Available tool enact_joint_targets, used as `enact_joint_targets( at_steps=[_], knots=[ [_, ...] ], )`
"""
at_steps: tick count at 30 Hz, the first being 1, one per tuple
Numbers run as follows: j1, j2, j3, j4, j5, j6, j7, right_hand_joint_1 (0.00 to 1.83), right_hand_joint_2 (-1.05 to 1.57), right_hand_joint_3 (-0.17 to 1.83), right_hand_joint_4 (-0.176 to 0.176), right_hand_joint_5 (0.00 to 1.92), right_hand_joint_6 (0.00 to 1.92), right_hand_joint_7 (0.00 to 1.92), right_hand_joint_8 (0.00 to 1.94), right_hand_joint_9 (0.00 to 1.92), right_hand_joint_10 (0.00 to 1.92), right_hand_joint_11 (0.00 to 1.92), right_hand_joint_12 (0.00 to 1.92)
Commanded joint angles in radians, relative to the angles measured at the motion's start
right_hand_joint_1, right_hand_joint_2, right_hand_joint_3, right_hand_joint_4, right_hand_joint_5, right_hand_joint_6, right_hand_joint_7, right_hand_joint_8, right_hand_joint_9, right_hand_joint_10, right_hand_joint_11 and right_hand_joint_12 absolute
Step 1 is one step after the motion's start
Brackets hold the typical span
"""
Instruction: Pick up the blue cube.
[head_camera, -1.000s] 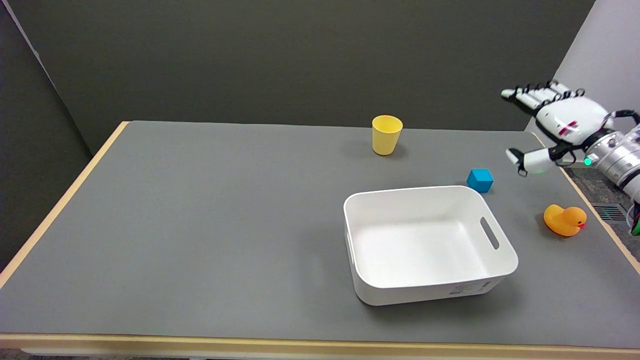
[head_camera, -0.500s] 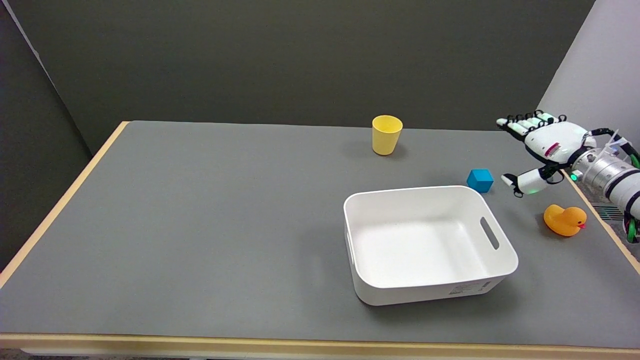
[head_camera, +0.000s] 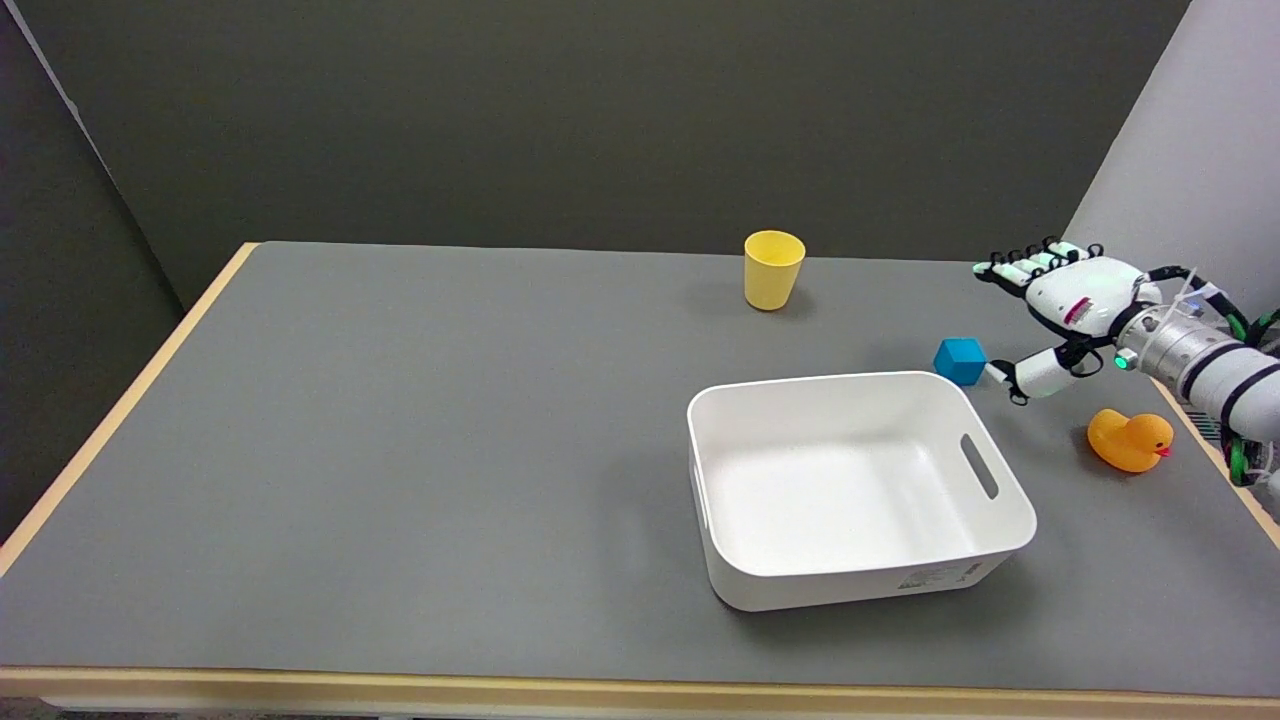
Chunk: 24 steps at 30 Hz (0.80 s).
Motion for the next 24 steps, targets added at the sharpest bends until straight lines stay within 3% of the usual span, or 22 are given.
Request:
enact_joint_targets(
  at_steps=[1, 24],
  knots=[
    [0.119, -0.030, -0.126, -0.068, -0.006, -0.004, 0.001, 0.52, 0.57, 0.98, 0.003, 0.07, 0.27, 0.19, 0.40, 0.15, 0.66, 0.00, 0.98],
    [0.149, -0.098, -0.140, -0.128, -0.006, -0.004, 0.001, 0.51, 0.59, 0.98, 0.009, 0.12, 0.40, 0.22, 0.41, 0.17, 0.66, 0.00, 0.98]
  ],
)
